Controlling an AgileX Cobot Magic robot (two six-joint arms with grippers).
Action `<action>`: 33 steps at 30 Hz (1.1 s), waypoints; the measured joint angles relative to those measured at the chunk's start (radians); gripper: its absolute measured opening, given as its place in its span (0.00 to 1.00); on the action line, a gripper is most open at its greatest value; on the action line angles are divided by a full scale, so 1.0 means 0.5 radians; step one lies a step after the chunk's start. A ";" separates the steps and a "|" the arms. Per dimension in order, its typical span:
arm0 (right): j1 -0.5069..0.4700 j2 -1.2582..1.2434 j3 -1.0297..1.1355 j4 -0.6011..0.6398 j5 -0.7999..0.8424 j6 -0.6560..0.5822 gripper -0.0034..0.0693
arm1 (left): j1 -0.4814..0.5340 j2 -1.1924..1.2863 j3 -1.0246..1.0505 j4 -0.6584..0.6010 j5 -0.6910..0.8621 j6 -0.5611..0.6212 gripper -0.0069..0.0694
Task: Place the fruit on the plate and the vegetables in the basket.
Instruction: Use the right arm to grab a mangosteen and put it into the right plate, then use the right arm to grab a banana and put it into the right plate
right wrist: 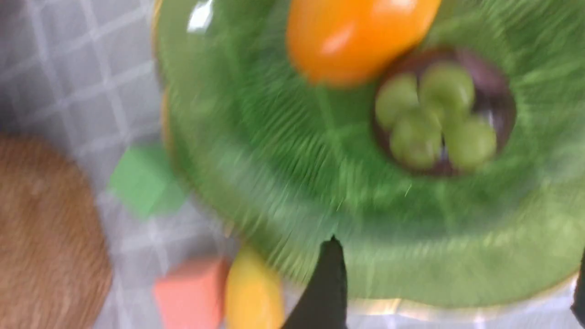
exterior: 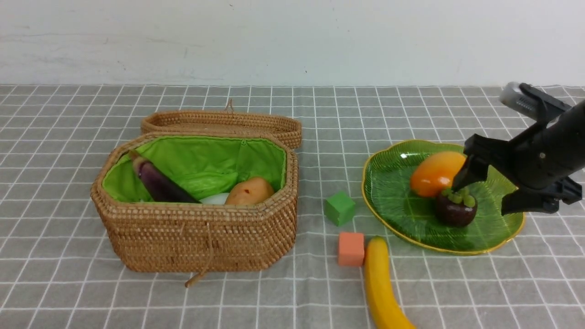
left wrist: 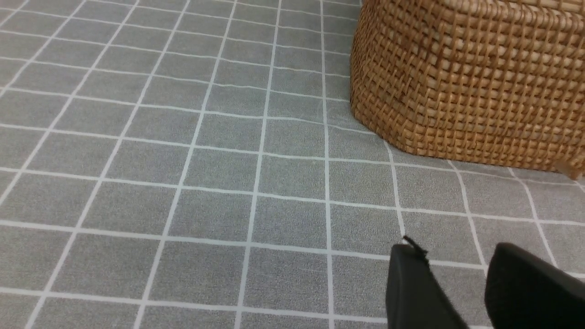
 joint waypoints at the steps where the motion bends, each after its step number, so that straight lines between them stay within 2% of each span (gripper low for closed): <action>1: 0.074 -0.045 0.017 -0.004 0.024 -0.017 0.92 | 0.000 0.000 0.000 0.000 0.000 0.000 0.40; 2: 0.089 -0.051 0.026 -0.004 0.029 -0.017 0.91 | 0.000 0.000 0.000 0.000 0.000 0.000 0.40; 8: 0.657 -0.107 0.363 -0.051 -0.160 -0.028 0.77 | 0.000 0.000 0.000 0.000 0.000 0.000 0.40; 9: 0.672 -0.101 0.376 -0.053 -0.171 -0.028 0.77 | 0.000 0.000 0.000 0.000 0.000 0.000 0.40; 11: 0.833 -0.058 0.528 -0.089 -0.326 -0.028 0.76 | 0.000 0.000 0.000 0.000 0.000 0.000 0.40; 15: 0.969 0.098 0.705 -0.216 -0.544 -0.028 0.74 | 0.000 0.000 0.000 0.000 0.000 0.000 0.40; 17: 0.977 0.114 0.708 -0.256 -0.577 -0.032 0.72 | 0.000 0.000 0.000 0.000 0.000 0.000 0.40; 20: 0.982 0.117 0.708 -0.306 -0.575 -0.036 0.53 | 0.000 0.000 0.000 0.000 0.000 0.000 0.40; 22: 0.982 0.087 0.691 -0.311 -0.523 -0.036 0.48 | 0.000 0.000 0.000 0.000 0.000 0.000 0.40; 28: 0.922 -0.102 0.463 -0.354 -0.379 -0.036 0.49 | 0.000 0.000 0.000 0.000 0.000 0.000 0.40; 32: 0.667 -0.146 0.052 -0.393 -0.367 -0.030 0.49 | 0.000 0.000 0.000 0.000 0.000 0.000 0.40; 33: 0.654 -0.146 0.037 -0.391 -0.369 -0.028 0.49 | 0.000 0.000 0.000 0.000 0.000 0.000 0.40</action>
